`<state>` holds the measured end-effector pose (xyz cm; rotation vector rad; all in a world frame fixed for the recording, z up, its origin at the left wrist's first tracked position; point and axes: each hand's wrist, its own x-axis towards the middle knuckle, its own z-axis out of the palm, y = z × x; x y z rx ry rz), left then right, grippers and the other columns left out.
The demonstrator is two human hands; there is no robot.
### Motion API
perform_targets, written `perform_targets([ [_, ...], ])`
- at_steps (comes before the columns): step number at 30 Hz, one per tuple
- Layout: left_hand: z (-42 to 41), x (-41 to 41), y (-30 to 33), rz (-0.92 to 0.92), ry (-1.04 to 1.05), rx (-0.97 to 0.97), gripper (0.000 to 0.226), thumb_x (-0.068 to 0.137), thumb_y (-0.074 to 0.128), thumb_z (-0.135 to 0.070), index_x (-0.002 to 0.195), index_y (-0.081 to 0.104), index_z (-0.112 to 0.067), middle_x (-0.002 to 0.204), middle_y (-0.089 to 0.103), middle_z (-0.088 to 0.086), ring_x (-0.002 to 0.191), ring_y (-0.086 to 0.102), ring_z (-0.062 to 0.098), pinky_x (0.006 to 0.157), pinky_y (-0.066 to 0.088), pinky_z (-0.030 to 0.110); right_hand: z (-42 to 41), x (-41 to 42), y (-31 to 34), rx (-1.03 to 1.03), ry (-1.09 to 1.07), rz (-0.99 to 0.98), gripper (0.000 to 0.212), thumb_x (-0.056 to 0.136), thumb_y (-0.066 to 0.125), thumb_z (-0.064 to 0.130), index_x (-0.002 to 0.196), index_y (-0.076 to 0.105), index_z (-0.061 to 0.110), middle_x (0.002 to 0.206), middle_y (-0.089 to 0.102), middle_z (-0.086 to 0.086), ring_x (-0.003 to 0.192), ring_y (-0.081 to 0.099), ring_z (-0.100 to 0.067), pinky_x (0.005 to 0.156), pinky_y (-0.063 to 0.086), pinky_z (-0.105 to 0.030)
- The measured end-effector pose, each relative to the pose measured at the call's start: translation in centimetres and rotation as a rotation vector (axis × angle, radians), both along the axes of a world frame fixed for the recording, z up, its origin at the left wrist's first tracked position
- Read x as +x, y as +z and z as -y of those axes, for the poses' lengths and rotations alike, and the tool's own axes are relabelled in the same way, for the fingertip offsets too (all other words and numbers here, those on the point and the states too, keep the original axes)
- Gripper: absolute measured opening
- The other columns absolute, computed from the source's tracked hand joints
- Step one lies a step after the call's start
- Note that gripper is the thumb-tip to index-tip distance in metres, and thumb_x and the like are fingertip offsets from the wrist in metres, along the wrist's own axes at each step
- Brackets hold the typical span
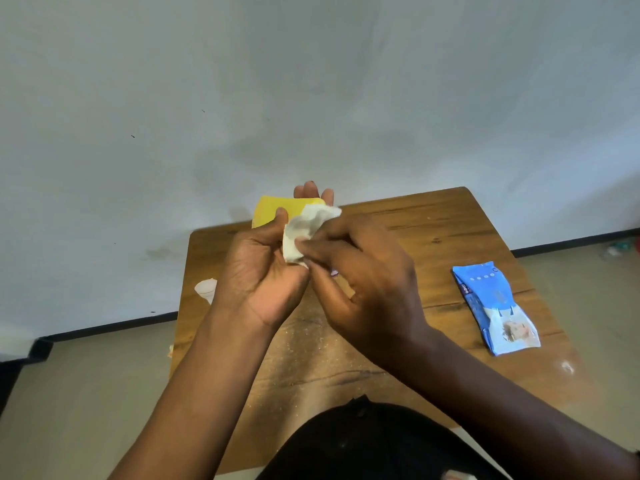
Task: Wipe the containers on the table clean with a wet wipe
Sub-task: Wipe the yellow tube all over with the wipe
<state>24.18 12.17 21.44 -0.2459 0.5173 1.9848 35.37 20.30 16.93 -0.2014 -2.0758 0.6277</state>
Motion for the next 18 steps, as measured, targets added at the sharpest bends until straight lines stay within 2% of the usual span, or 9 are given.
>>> perform_targets([
  [2, 0.1, 0.2, -0.1, -0.010, 0.005, -0.031, 0.029, 0.109, 0.036, -0.002, 0.117, 0.063, 0.006, 0.125, 0.070, 0.015, 0.117, 0.069, 0.036, 0.094, 0.055, 0.044, -0.1, 0.2, 0.0, -0.014, 0.024, 0.032, 0.015, 0.090, 0.078, 0.003, 0.105, 0.080, 0.003, 0.101, 0.072, -0.014, 0.092, 0.068, -0.023, 0.078, 0.053, -0.028],
  [3, 0.0, 0.4, -0.2, -0.030, 0.015, -0.046, 0.030, 0.109, 0.036, -0.001, 0.115, 0.064, 0.008, 0.130, 0.068, 0.016, 0.114, 0.070, 0.035, 0.090, 0.058, 0.046, -0.5, 0.2, 0.1, -0.035, 0.019, 0.026, 0.015, 0.090, 0.078, 0.003, 0.105, 0.080, 0.003, 0.100, 0.073, -0.012, 0.091, 0.068, -0.021, 0.077, 0.053, -0.025],
  [5, 0.0, 0.5, -0.6, -0.069, 0.042, -0.045, 0.031, 0.107, 0.038, 0.001, 0.130, 0.058, 0.008, 0.145, 0.057, 0.018, 0.116, 0.070, 0.035, 0.081, 0.064, 0.047, -1.6, 0.0, 0.8, -0.114, -0.016, 0.000, 0.015, 0.092, 0.078, 0.005, 0.106, 0.079, 0.005, 0.100, 0.073, -0.009, 0.089, 0.067, -0.016, 0.076, 0.053, -0.022],
  [7, 0.0, 0.5, -0.9, -0.068, 0.059, -0.018, 0.043, 0.104, 0.044, 0.002, 0.148, 0.045, 0.003, 0.149, 0.054, 0.019, 0.125, 0.064, 0.035, 0.081, 0.063, 0.046, -2.4, 0.0, 1.4, -0.177, -0.055, -0.001, 0.015, 0.094, 0.078, 0.009, 0.108, 0.077, 0.006, 0.103, 0.074, -0.006, 0.091, 0.067, -0.012, 0.076, 0.055, -0.021],
  [9, -0.2, 0.4, -0.9, -0.068, 0.067, -0.005, 0.044, 0.105, 0.043, 0.000, 0.150, 0.043, 0.000, 0.144, 0.059, 0.017, 0.126, 0.063, 0.035, 0.082, 0.063, 0.047, -2.3, 0.1, 1.2, -0.178, -0.053, 0.010, 0.013, 0.094, 0.078, 0.009, 0.106, 0.077, 0.005, 0.100, 0.073, -0.005, 0.088, 0.066, -0.013, 0.073, 0.056, -0.026],
  [12, -0.3, 0.7, -0.6, -0.096, 0.031, -0.010, 0.032, 0.108, 0.041, -0.007, 0.136, 0.054, 0.001, 0.126, 0.069, 0.012, 0.122, 0.067, 0.034, 0.090, 0.059, 0.051, -0.8, 0.7, 0.1, -0.119, 0.004, 0.082, 0.010, 0.092, 0.078, 0.010, 0.101, 0.078, 0.005, 0.095, 0.072, -0.006, 0.085, 0.065, -0.017, 0.069, 0.054, -0.035],
  [15, -0.1, 1.1, -0.5, -0.145, 0.019, -0.016, 0.024, 0.108, 0.040, -0.008, 0.125, 0.056, -0.001, 0.115, 0.069, 0.009, 0.121, 0.068, 0.032, 0.098, 0.055, 0.050, -0.8, 1.0, 0.1, -0.131, 0.003, 0.114, 0.010, 0.092, 0.078, 0.013, 0.100, 0.079, 0.007, 0.094, 0.073, -0.004, 0.082, 0.063, -0.012, 0.069, 0.051, -0.027],
  [18, -0.1, 1.3, -0.2, -0.183, 0.053, -0.022, 0.023, 0.109, 0.037, -0.006, 0.122, 0.055, 0.002, 0.112, 0.068, 0.013, 0.125, 0.062, 0.034, 0.103, 0.053, 0.050, -2.0, 0.7, 1.1, -0.190, -0.058, 0.052, 0.009, 0.092, 0.080, 0.011, 0.100, 0.079, 0.008, 0.093, 0.072, -0.002, 0.079, 0.057, -0.004, 0.070, 0.044, -0.014],
])
